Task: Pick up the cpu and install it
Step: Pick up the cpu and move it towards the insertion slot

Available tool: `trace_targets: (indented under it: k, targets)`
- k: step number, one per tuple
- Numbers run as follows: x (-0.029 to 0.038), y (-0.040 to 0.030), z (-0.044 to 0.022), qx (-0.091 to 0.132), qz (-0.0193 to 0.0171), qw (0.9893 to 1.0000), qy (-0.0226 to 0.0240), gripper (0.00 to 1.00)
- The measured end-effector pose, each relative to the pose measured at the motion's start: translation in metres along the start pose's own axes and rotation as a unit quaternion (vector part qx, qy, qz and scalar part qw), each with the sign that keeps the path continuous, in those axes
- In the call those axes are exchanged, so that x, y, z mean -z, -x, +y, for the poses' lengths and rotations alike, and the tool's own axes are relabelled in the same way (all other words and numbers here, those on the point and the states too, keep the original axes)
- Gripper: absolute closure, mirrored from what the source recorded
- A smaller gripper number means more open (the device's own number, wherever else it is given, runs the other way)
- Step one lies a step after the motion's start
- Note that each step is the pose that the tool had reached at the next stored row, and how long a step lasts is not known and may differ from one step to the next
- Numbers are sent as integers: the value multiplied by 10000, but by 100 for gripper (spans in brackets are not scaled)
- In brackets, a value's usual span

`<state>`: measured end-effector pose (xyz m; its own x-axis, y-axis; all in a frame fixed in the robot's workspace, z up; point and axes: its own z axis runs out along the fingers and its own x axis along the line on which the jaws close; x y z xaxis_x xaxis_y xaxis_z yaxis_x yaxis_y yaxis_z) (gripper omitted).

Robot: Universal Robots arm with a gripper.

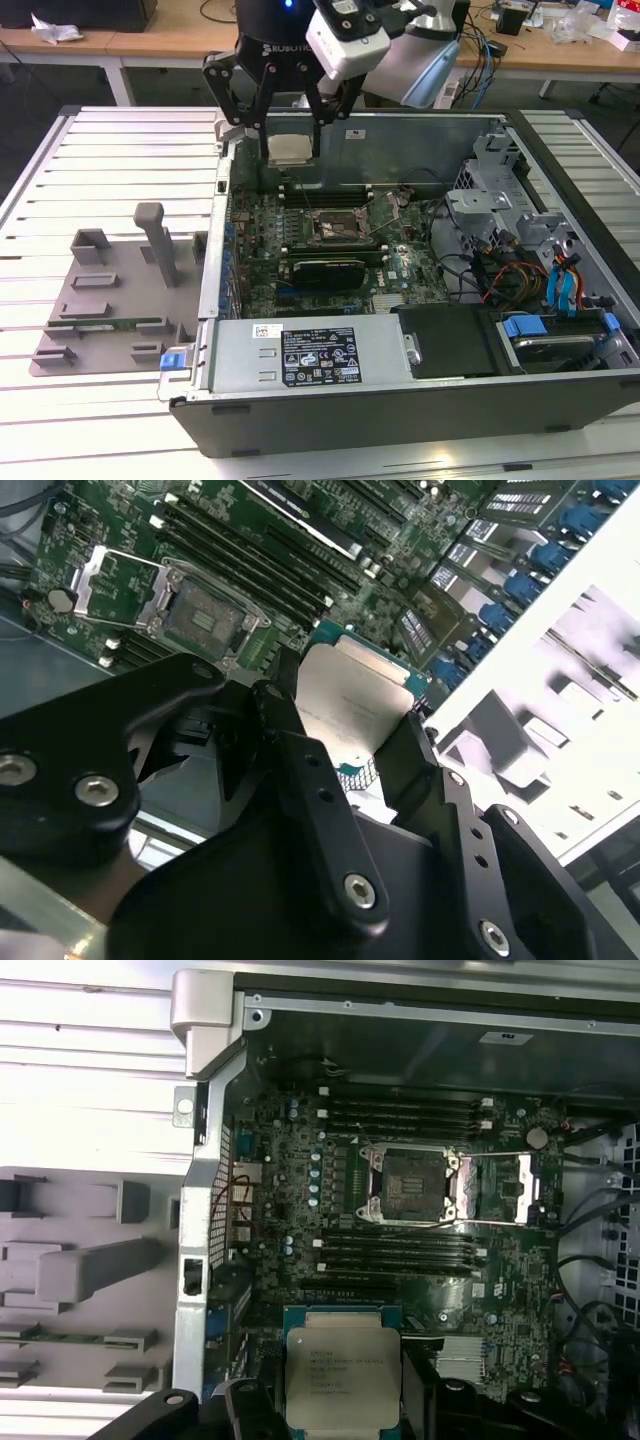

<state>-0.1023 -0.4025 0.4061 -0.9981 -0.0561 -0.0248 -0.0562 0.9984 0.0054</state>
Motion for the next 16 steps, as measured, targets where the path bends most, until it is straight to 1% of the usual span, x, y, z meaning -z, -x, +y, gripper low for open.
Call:
trace_targets:
  k: [6,9,12,13,14,16]
  targets:
    - [-5,133,-5,0,0,10000,-4,45]
    - [-9,220,-9,0,0,10000,-4,45]
    - [-15,327,-15,0,0,10000,-4,45]
    - [-31,385,-14,0,0,10000,-6,45]
    - [-59,418,-7,0,1,10000,-11,45]
    - [-92,452,-3,0,1,10000,-14,45]
